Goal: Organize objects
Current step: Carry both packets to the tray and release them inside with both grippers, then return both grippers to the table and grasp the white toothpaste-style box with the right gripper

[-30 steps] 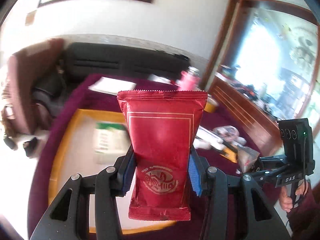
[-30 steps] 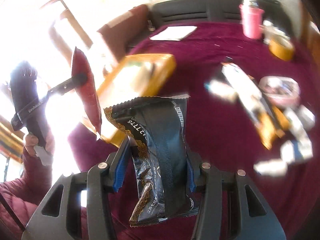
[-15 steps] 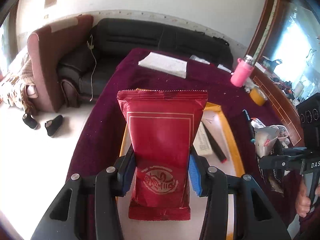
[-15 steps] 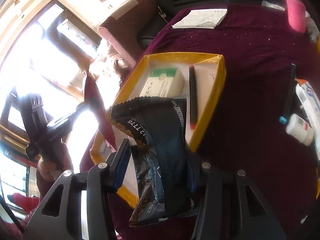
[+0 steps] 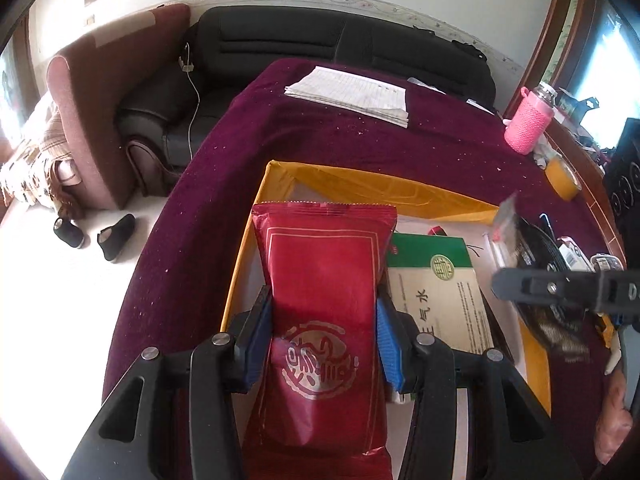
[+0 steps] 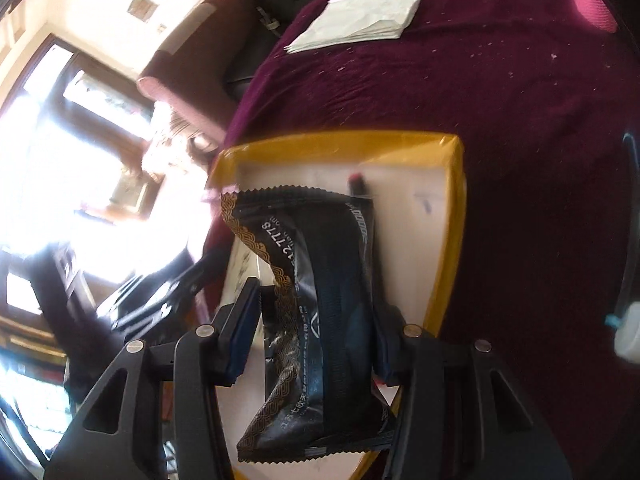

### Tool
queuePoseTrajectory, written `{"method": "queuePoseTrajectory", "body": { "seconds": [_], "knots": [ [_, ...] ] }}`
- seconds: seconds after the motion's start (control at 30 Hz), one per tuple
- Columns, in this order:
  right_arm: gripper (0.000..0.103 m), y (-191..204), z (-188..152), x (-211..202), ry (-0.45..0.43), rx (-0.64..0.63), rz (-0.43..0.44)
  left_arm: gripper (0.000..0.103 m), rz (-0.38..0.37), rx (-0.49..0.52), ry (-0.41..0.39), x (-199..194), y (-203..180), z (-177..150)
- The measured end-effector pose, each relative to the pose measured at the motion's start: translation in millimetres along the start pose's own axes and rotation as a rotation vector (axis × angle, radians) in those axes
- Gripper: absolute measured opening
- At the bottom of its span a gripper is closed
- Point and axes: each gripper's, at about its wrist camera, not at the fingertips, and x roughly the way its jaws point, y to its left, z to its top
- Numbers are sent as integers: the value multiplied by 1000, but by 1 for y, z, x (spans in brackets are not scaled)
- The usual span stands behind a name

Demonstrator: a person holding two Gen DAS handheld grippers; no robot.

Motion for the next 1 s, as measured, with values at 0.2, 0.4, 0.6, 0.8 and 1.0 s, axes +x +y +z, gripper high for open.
{"method": "queuePoseTrajectory", "body": {
  "seconds": [0.2,0.4,0.6,0.8,1.0],
  "knots": [
    [47,-2,10,15,-2,47,-35,46,4,-40,-5,-6,-1,-1],
    [51,0,9,16,-44,59,-79,64,47,-72,-79,-40,2,2],
    [55,6,4,-4,-85,-21,-143,65,67,-80,-95,-75,-4,-6],
    [62,-4,-13,-63,-160,-45,-110,65,31,-79,-92,-92,-27,-16],
    [73,-13,-58,-158,-408,-172,-286,64,-90,4,-64,-99,-96,-26]
  ]
}}
